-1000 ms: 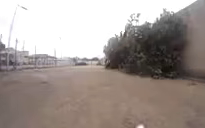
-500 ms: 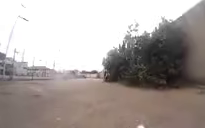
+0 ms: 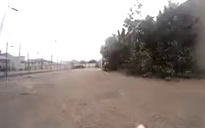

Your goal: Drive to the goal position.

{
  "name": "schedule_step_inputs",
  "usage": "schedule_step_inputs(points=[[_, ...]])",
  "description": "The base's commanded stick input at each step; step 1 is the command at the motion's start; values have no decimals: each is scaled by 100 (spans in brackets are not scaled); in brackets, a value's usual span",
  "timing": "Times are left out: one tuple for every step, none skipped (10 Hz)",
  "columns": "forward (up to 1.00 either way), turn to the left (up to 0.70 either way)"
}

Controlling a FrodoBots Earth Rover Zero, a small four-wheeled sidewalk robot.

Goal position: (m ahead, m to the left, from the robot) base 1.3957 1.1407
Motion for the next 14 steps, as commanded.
schedule_step_inputs(points=[[100,0],[100,0],[100,0],[100,0],[100,0],[100,0],[100,0],[100,0],[100,0],[100,0],[100,0],[100,0],[100,0],[100,0]])
